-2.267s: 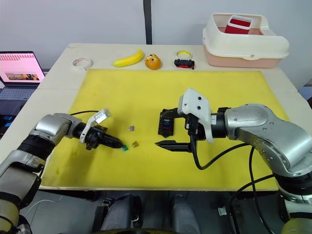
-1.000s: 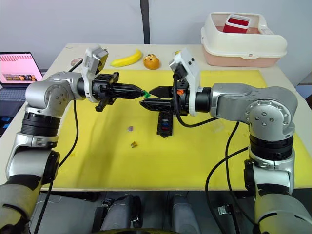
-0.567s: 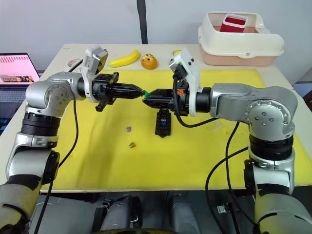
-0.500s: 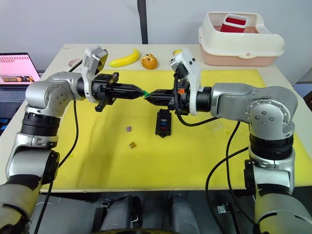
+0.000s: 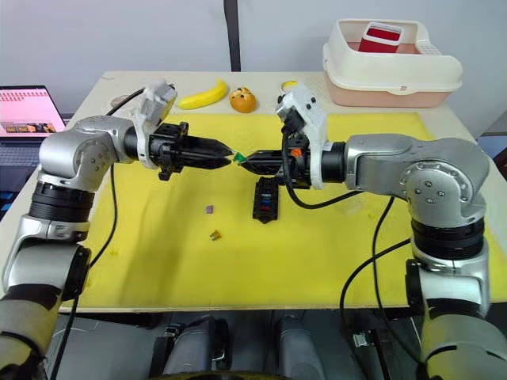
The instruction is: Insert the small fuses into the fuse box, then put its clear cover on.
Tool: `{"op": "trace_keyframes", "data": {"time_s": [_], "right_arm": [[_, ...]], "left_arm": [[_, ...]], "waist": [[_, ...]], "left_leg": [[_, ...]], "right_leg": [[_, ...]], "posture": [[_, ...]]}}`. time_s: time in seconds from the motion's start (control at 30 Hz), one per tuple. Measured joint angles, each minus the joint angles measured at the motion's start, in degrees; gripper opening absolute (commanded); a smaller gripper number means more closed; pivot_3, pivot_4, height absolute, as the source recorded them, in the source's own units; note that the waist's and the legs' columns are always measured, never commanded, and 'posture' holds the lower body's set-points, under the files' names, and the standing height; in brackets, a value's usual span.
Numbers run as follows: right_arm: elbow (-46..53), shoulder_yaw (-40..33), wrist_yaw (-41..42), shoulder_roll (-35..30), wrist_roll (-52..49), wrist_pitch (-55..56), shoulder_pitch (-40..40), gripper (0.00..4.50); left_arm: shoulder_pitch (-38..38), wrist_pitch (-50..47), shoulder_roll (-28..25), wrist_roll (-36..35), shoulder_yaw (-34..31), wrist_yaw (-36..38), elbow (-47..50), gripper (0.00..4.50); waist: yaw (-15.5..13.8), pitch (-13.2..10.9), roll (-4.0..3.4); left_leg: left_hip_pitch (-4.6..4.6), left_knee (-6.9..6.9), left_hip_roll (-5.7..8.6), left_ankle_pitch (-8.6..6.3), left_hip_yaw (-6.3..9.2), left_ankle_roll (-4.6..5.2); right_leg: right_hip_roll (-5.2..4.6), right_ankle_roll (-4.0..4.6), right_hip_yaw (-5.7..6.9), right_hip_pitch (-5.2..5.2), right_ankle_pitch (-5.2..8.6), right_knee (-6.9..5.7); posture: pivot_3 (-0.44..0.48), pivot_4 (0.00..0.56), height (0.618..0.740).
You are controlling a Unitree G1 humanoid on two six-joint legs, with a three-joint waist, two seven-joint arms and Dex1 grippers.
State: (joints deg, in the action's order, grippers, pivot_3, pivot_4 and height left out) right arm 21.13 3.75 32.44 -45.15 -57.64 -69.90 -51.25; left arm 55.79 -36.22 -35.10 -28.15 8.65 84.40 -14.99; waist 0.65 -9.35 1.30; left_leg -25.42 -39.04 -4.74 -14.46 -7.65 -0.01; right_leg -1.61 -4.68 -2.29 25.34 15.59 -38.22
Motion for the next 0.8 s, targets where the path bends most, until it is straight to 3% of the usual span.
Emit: {"op": "trace_keyframes", "data": {"time_s": [0.1, 0.23, 0.4, 0.6, 0.8], "right_arm": [[-1.98, 6.04, 8.39, -4.95, 9.01, 7.38, -0.41, 0.00], [-10.70, 16.41, 19.83, -6.72, 23.23, 20.23, -2.20, 0.00], [-23.56, 24.20, 29.04, -3.12, 36.42, 32.89, -3.76, 0.00], [-31.76, 25.91, 34.58, 0.58, 44.51, 39.39, -4.81, 0.00], [-33.32, 25.12, 37.50, 3.53, 47.96, 40.19, -5.94, 0.00]], "left_arm": [[-0.50, 9.42, -0.69, 6.36, 3.01, 0.43, -2.41, 4.44], [-1.69, 17.92, 1.89, 11.98, 6.07, -0.32, -6.13, 4.44], [-4.15, 25.41, 3.75, 16.54, 7.47, -1.91, -9.40, 4.44], [-5.60, 29.00, 4.27, 18.65, 7.80, -2.96, -10.96, 4.44], [-5.60, 30.65, 5.37, 19.82, 7.79, -4.03, -12.04, 4.44]], "waist": [[0.07, 0.00, 0.00], [0.05, 0.00, -0.01], [0.14, -0.01, -0.01], [0.11, -0.02, -0.02], [-0.02, -0.01, -0.03]], "left_leg": [[0.01, 0.02, 0.00, 0.00, -0.03, 0.01], [-0.03, 0.00, 0.00, -0.01, -0.07, 0.01], [-0.05, 0.01, -0.01, -0.02, -0.10, 0.03], [-0.05, 0.00, -0.02, -0.01, -0.12, 0.02], [-0.05, -0.02, -0.02, -0.01, -0.14, 0.02]], "right_leg": [[0.01, 0.02, -0.02, 0.00, 0.01, 0.02], [0.02, 0.02, -0.04, 0.05, 0.01, 0.03], [0.04, -0.01, -0.05, 0.10, -0.01, 0.01], [0.03, -0.02, -0.05, 0.11, -0.01, -0.02], [0.02, -0.02, -0.05, 0.10, -0.01, -0.04]], "posture": [[0.000, 0.150, 0.739], [0.000, 0.150, 0.739], [0.000, 0.150, 0.739], [0.000, 0.150, 0.739], [0.000, 0.150, 0.739]]}}
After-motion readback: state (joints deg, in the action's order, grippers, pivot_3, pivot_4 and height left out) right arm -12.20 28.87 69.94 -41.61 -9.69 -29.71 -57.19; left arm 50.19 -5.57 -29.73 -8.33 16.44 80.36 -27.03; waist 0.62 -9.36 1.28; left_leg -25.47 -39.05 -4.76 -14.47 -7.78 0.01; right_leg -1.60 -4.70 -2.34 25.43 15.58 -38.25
